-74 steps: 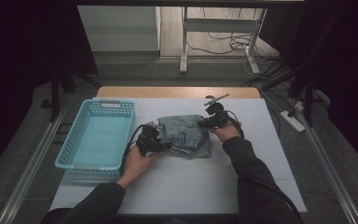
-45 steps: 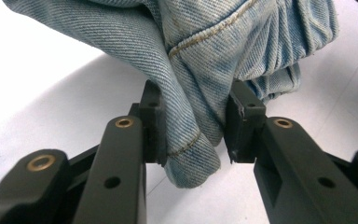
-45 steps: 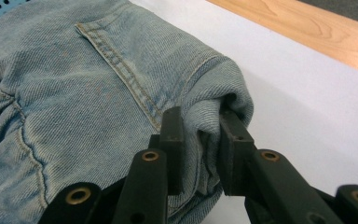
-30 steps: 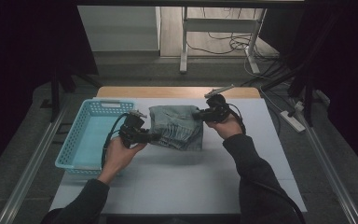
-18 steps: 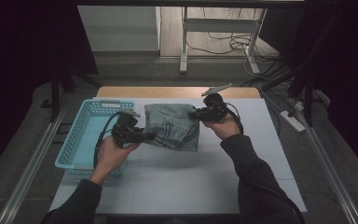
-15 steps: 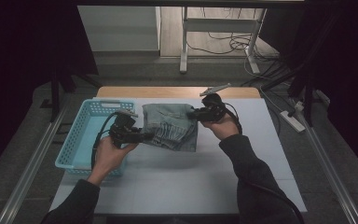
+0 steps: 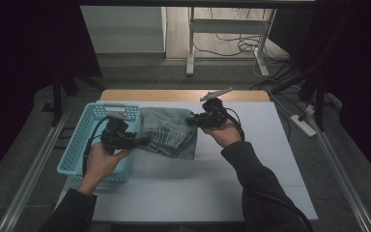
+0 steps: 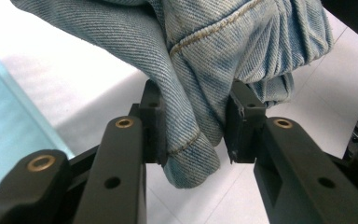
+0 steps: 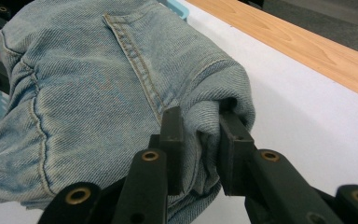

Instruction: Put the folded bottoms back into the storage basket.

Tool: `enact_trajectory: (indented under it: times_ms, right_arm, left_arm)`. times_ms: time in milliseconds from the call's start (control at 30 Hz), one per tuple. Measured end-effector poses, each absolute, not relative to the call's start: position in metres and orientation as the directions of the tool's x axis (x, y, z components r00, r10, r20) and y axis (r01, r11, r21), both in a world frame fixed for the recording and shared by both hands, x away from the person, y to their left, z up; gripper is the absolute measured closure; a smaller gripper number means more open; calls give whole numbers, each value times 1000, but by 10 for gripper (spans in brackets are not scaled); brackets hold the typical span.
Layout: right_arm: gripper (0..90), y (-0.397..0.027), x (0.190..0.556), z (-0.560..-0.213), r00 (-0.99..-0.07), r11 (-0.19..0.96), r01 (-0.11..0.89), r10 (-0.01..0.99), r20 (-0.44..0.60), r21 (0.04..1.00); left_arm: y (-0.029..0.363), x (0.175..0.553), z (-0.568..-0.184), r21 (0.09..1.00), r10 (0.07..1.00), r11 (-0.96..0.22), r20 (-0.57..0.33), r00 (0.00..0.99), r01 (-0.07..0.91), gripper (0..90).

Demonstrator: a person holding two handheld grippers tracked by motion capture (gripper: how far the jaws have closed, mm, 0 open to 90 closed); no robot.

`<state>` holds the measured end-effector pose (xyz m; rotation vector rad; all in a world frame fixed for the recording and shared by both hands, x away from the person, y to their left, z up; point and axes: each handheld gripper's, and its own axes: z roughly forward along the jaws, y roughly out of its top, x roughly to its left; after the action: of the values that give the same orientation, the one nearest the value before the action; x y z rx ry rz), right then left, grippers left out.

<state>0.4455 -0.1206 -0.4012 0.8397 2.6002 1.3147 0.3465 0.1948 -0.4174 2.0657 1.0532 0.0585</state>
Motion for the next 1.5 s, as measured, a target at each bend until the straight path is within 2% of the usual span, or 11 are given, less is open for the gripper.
enact_trajectory:
  times_ms: [400,1000,1500]
  right_arm:
    - [749,-99,444,-396,-856,454,415,489,168,789]
    - [749,-41,449,-393,-882,469,392,435,179,792]
    - [749,5,454,-387,-896,437,378,394,204,816]
  left_arm:
    - [222,339,-405,677,714,-316,-292,636,665,640]
    - [276,328,-400,675,750,-248,-320,579,695,641]
    - [319,318,-388,685,788,-208,-305,534,698,642]
